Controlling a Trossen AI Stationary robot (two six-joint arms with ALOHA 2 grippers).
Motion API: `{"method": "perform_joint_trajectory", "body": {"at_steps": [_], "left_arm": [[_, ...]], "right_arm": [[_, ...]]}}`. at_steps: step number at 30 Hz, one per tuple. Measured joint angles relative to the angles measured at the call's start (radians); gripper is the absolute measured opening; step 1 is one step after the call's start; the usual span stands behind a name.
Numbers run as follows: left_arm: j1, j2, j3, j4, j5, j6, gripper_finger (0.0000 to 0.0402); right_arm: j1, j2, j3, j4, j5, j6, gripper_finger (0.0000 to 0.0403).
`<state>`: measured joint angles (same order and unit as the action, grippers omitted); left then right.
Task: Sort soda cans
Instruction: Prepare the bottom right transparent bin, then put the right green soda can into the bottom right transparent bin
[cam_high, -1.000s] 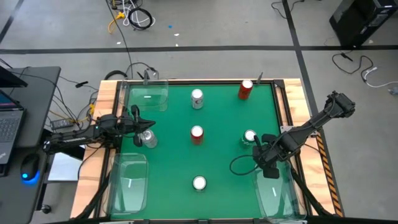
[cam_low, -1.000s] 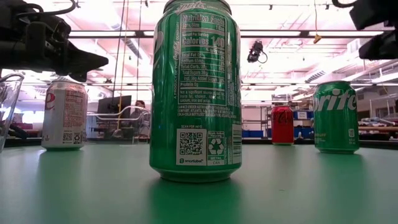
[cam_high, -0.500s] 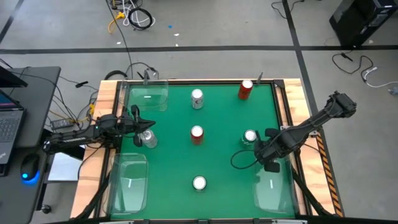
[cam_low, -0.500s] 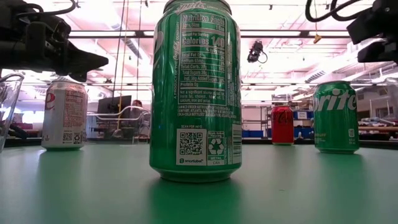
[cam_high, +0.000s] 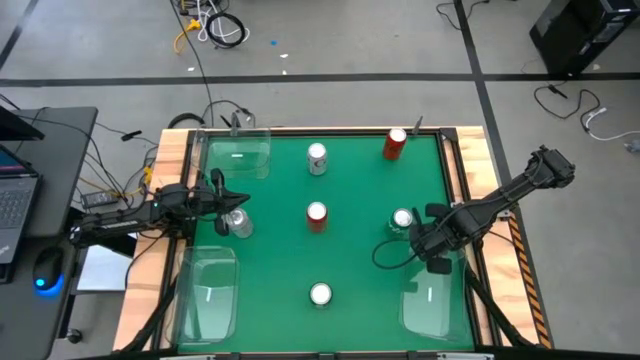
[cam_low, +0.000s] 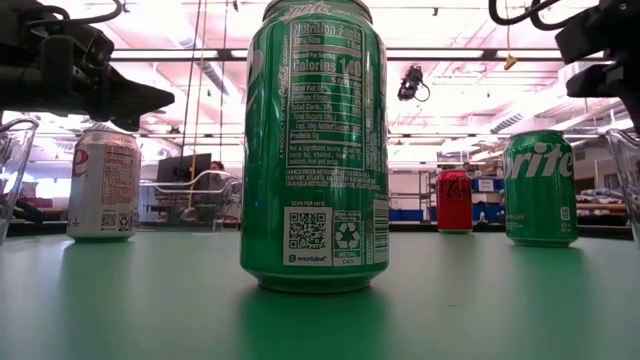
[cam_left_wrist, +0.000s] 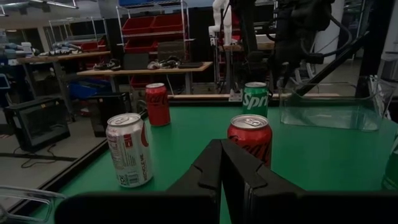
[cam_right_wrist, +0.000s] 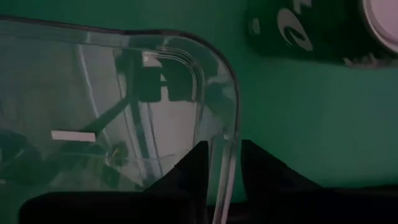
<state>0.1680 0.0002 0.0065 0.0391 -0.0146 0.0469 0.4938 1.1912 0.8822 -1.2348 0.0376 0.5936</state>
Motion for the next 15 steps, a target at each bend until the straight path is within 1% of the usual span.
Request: {"method": "perform_joint_trajectory", "body": {"at_steps": [4,10,15], "left_arm": [[0.000,0.000,0.000,0.001,0.000,0.000,0.0014],[0.000,0.000,0.000,0.021,0.000,0.000,0.0014],[0.000,0.000,0.000,0.031,0.000,0.000,0.0014]], "right_arm": [[0.000,0.000,0.000,0.026,-0.003,0.004,0.0105],[-0.007,0.001,0.005,0.015,-0.045,0.150,0.0135],[-0.053,0.001,0.091,-0.064,-0.046,0.211,0.0168]]}}
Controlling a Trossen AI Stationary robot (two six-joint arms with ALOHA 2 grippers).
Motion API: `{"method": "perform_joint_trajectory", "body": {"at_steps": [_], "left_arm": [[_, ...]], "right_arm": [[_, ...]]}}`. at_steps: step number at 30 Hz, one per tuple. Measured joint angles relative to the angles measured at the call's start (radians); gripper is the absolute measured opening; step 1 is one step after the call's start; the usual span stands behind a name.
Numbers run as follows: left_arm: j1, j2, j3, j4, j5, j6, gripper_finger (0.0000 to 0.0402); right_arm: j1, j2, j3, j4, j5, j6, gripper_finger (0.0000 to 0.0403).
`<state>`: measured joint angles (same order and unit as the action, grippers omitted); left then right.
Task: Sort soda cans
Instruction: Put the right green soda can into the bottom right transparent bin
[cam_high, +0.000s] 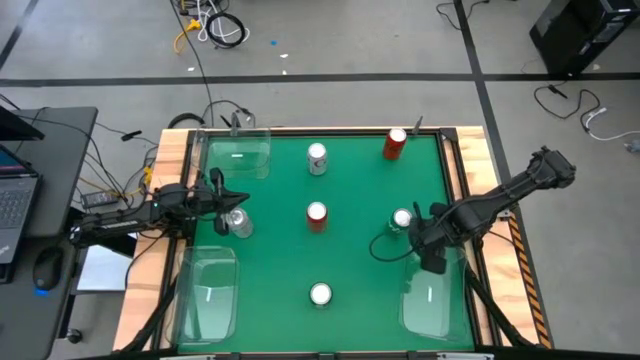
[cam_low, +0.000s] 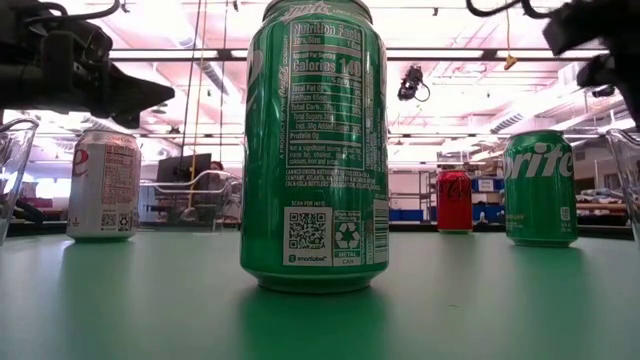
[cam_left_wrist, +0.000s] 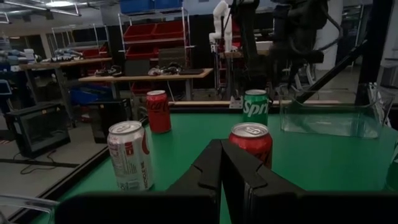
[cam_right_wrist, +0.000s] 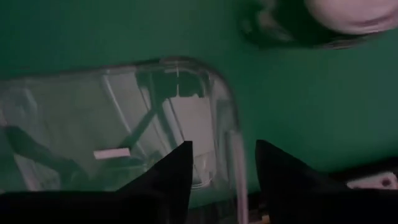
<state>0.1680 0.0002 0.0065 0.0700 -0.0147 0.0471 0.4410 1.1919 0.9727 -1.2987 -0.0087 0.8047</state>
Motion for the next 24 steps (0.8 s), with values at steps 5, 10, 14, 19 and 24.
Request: {"method": "perform_joint_trajectory", "body": {"at_steps": [5,10,14,19,24], "left_arm": [[0.000,0.000,0.000,0.010,-0.001,0.000,0.0014],[0.000,0.000,0.000,0.008,-0.004,0.000,0.0014],[0.000,0.000,0.000,0.007,-0.004,0.000,0.0016],[0.000,0.000,0.000,0.005,-0.004,-0.006,0.0030],[0.000,0.000,0.000,0.005,-0.004,-0.010,0.0045]], "right_arm": [[-0.071,0.000,0.111,-0.022,0.059,0.023,0.0211],[-0.206,0.005,0.124,0.005,0.125,0.030,0.0269],[-0.333,0.031,0.124,0.022,0.118,-0.027,0.0315],[-0.421,0.090,0.124,0.077,0.074,-0.173,0.0351],[-0.453,0.159,0.127,0.074,0.064,-0.251,0.0363]]}}
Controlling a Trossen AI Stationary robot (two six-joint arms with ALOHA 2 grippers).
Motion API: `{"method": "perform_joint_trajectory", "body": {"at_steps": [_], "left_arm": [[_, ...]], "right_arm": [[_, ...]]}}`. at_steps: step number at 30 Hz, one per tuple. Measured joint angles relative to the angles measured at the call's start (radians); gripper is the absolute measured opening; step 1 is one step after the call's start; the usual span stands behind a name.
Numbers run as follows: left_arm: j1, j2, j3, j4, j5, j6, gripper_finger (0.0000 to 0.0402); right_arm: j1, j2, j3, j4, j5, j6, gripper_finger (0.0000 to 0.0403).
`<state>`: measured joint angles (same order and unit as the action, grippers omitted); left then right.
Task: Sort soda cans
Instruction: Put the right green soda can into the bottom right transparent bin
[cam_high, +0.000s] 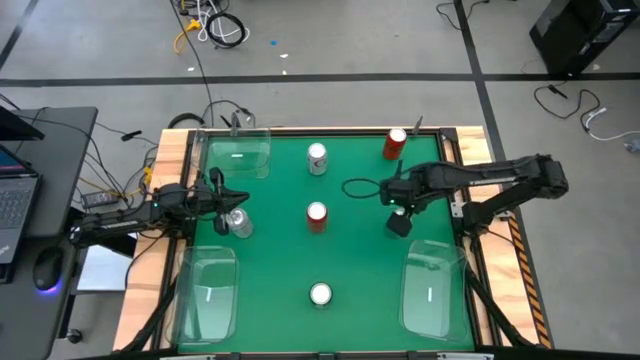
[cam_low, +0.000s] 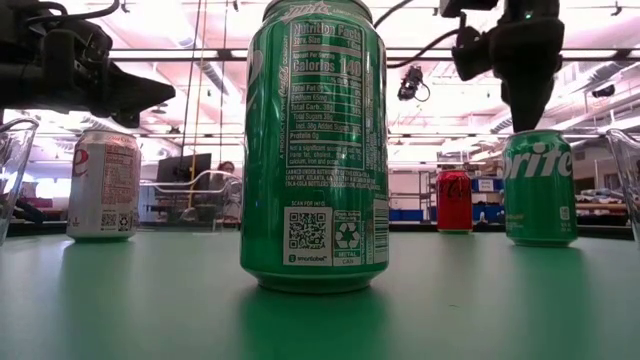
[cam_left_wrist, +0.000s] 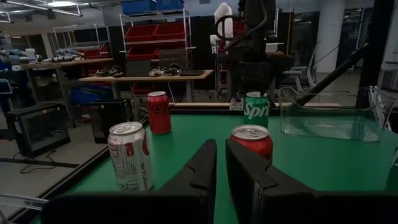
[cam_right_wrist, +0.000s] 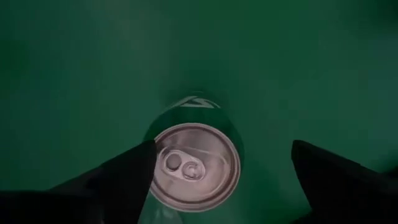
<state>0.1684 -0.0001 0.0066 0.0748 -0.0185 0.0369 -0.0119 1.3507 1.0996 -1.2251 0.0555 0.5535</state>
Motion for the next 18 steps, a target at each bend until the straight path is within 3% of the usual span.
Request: {"method": "perform_joint_trajectory", "body": {"at_steps": [9,18], "left_arm": [[0.000,0.000,0.000,0.000,0.000,0.000,0.0060],[0.000,0.000,0.000,0.000,-0.001,-0.001,0.0060]], "right_arm": [[-0.005,0.069,0.001,0.032,-0.107,-0.060,0.0382],[-0.040,0.028,-0.002,0.029,-0.050,-0.109,0.0383]]}}
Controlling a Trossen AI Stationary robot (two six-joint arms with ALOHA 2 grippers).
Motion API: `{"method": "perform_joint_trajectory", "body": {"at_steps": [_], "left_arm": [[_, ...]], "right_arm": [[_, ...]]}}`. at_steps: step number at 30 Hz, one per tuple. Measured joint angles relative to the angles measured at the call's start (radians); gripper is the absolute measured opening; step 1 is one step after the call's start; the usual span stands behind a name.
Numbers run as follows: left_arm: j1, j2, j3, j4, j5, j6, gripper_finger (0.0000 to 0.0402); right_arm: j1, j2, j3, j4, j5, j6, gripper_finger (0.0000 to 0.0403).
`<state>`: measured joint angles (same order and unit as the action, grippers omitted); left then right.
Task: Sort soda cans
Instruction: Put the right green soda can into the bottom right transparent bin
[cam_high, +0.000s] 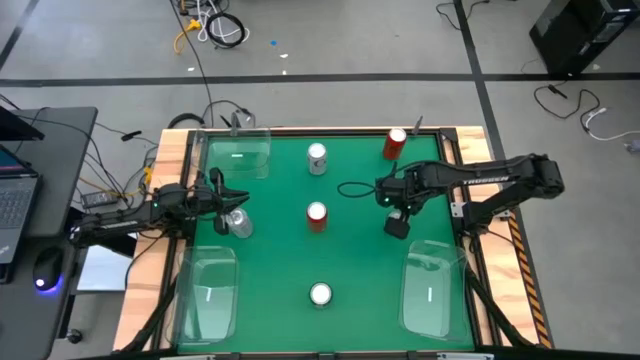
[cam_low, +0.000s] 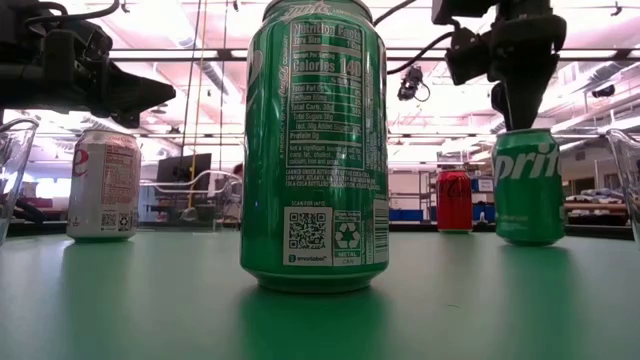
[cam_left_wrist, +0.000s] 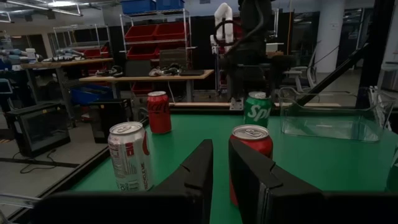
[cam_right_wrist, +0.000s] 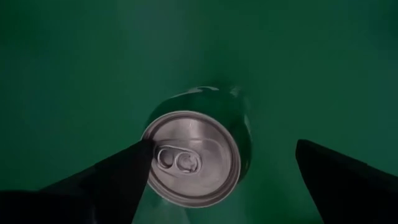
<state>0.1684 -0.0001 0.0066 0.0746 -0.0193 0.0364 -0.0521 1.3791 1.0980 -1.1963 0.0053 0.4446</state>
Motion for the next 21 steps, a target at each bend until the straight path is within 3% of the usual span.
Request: {"method": "perform_joint_trajectory", "body": {"at_steps": [9,21], "left_arm": [[0.000,0.000,0.000,0.001,0.000,-0.013,0.0061],[0.000,0.000,0.000,0.001,0.000,-0.022,0.0061]], "right_arm": [[-0.050,-0.070,-0.006,-0.016,0.049,-0.062,0.0388],[-0.048,-0.064,-0.004,0.007,-0.010,-0.048,0.0394]]}}
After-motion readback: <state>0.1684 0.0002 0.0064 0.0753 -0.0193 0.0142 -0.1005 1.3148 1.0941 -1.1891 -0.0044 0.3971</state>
